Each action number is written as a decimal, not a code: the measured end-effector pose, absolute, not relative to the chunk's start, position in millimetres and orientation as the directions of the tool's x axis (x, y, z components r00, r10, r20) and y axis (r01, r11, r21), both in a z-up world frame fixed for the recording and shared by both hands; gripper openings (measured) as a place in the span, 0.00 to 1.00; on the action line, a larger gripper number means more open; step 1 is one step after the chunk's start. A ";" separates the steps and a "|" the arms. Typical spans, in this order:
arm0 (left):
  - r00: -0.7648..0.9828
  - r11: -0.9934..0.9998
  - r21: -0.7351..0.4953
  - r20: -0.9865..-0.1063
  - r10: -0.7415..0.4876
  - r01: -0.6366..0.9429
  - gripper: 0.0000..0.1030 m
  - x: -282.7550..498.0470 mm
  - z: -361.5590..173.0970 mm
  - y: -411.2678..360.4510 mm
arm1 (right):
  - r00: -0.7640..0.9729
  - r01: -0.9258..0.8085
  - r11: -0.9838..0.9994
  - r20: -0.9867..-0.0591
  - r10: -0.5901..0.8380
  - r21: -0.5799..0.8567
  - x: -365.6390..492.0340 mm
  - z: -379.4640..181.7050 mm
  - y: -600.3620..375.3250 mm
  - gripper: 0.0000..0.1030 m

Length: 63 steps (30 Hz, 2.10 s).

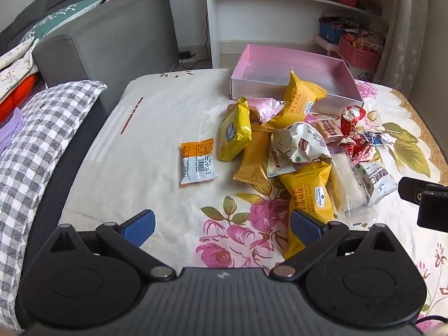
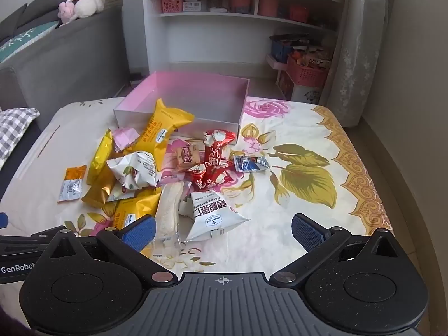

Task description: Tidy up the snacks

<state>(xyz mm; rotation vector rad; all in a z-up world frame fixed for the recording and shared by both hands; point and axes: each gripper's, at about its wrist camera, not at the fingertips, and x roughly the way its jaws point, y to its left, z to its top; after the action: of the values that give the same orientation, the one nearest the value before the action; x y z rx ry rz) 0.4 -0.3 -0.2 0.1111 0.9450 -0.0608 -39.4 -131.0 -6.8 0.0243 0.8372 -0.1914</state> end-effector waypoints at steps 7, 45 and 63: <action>0.584 0.992 0.068 -0.812 -0.007 0.106 1.00 2.4 0.0 2.6 | 0.657 0.177 0.984 -0.740 -0.146 -0.037 -40.0 -10.6 -131.5 1.00; 0.588 0.995 0.053 -0.809 -0.008 0.088 1.00 -0.4 -0.9 3.9 | 0.658 0.170 0.985 -0.740 -0.137 -0.032 -41.1 -8.0 -131.2 1.00; 0.587 0.995 0.051 -0.809 -0.010 0.087 1.00 -0.3 -0.5 3.8 | 0.658 0.169 0.985 -0.741 -0.136 -0.031 -41.3 -8.3 -131.5 1.00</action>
<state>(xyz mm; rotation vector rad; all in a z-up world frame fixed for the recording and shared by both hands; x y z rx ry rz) -0.3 3.8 -0.5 0.0885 0.9416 -0.0564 -41.3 -131.5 -8.3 0.0420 0.8354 -0.1726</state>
